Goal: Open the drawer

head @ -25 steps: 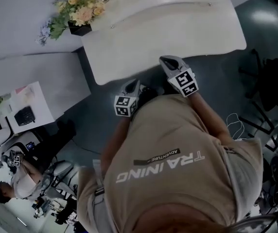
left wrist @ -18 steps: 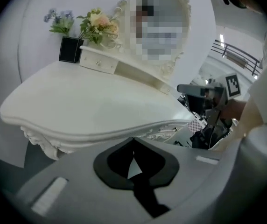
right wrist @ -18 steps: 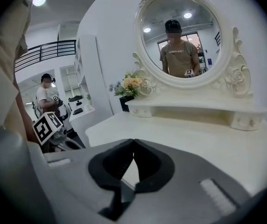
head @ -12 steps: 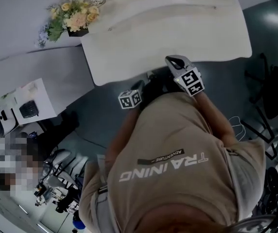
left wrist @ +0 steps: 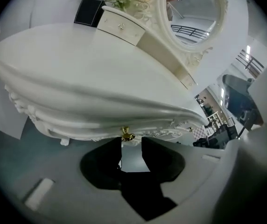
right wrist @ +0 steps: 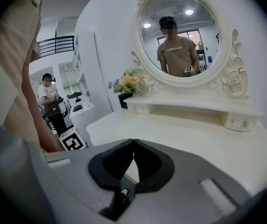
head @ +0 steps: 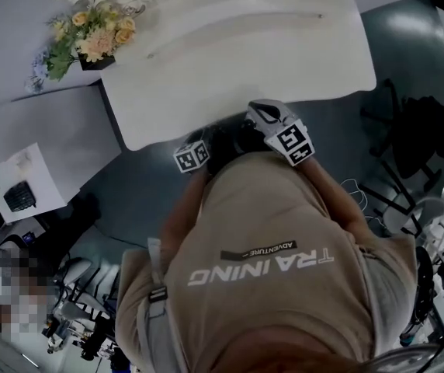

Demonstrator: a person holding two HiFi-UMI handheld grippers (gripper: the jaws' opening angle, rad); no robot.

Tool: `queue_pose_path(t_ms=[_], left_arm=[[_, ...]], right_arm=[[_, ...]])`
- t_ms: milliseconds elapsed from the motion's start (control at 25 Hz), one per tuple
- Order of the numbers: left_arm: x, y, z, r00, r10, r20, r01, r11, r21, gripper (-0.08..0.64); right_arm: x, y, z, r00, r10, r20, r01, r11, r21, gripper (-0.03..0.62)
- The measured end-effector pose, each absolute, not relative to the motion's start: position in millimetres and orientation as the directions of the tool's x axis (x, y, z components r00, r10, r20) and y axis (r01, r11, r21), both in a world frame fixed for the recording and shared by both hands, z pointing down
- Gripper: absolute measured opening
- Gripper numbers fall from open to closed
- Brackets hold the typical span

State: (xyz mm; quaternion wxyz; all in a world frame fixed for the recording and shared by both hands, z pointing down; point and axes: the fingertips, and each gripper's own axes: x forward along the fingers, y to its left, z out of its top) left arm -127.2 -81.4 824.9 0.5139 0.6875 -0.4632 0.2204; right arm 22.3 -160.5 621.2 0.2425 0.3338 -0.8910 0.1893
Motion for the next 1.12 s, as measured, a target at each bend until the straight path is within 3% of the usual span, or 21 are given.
queue_pose_path(t_ms=[680, 880, 1120], left_arm=[[-128, -97, 843, 0.430, -0.344, 0.835, -0.887, 0.009, 0.461, 0.138], [-128, -102, 849, 0.406, -0.359, 0.840, -0.883, 0.084, 0.462, 0.149], [-126, -101, 852, 0.377, -0.379, 0.845, -0.904, 0.046, 0.424, 0.146]], right_arm=[[8, -168, 616, -0.702, -0.452, 0.550, -0.620, 0.768, -0.160, 0.003], [19, -165, 617, -0.686, -0.473, 0.554, -0.641, 0.753, -0.150, 0.003], [39, -153, 621, -0.661, -0.486, 0.572, -0.667, 0.729, -0.151, 0.003]])
